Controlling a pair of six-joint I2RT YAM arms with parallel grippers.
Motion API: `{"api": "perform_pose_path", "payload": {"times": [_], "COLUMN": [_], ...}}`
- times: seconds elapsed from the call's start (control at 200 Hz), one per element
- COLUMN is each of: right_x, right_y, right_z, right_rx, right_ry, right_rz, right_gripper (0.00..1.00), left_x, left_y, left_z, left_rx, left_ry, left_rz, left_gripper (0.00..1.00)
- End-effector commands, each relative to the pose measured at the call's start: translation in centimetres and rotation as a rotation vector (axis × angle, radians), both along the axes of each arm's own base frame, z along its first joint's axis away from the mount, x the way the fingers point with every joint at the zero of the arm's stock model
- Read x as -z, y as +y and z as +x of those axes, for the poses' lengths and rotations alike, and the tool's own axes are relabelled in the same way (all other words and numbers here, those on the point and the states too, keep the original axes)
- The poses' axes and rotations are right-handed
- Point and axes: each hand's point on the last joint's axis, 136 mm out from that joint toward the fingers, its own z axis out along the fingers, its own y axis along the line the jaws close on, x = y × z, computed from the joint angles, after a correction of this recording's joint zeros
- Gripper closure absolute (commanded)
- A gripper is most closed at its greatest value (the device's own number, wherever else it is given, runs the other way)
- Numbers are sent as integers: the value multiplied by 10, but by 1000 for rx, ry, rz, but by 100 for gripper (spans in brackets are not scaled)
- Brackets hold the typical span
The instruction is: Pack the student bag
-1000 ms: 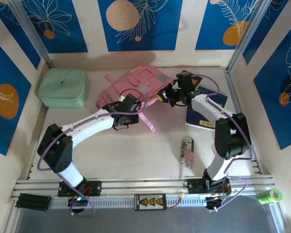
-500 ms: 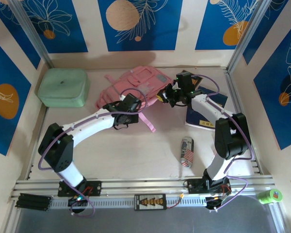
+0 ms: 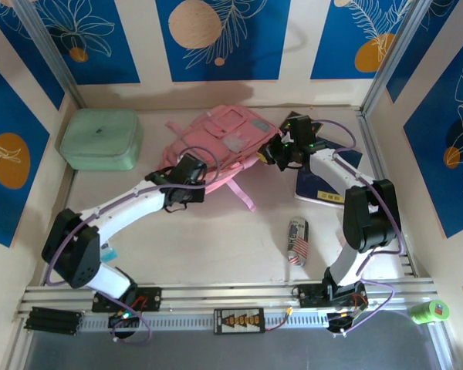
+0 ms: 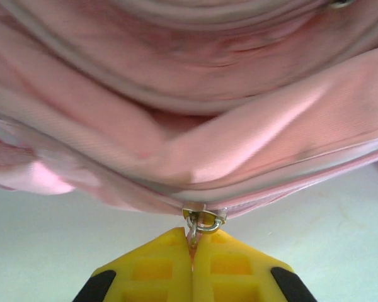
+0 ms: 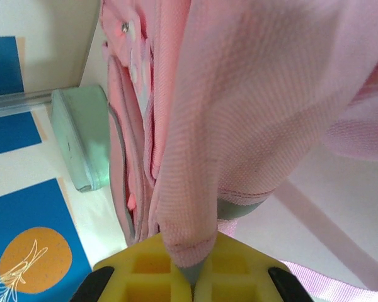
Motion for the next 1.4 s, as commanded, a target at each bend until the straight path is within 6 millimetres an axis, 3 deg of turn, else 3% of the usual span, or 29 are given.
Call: {"api": "perform_pose_path", "payload": {"times": [0.0, 0.12, 0.225, 0.38, 0.57, 0.64, 0.69, 0.815, 0.905, 0.985, 1.18, 1.32, 1.39], "right_x": [-9, -3, 3, 10, 16, 17, 15, 17, 20, 24, 44, 54, 61], "right_y": [-17, -10, 0, 11, 33, 28, 17, -17, -33, -34, 7, 45, 55], "right_z": [14, 25, 26, 26, 53, 59, 59, 42, 22, 0, -48, -62, -64], "right_rx": [22, -22, -47, -73, -192, -184, -148, -22, 31, 27, -57, -137, -152], "right_ry": [-81, -88, -62, -59, -91, -87, -109, -84, -36, 12, 163, 212, 244], "right_rz": [-49, -60, -57, -49, -31, -76, -148, -268, -291, -265, -103, -45, -54], "right_gripper": [100, 100, 100, 100, 100, 100, 90, 55, 43, 40, 39, 35, 32], "left_x": [3, -2, -11, -23, -22, -18, -16, -19, -22, -19, -7, -2, 0], "left_y": [8, -3, -28, -32, -39, -44, -48, -68, -82, -91, -106, -108, -108], "left_z": [-16, -19, -33, -45, -44, -39, -34, -20, -10, -3, 2, 2, 1], "left_rx": [63, 121, 283, 345, 347, 322, 297, 264, 263, 263, 283, 294, 298], "left_ry": [29, 28, 52, 31, 42, 53, 61, 69, 71, 82, 135, 164, 176], "left_rz": [13, -36, -130, -178, -202, -209, -214, -289, -331, -343, -354, -341, -328], "left_gripper": [100, 100, 100, 100, 100, 100, 100, 100, 100, 100, 100, 100, 100]}}
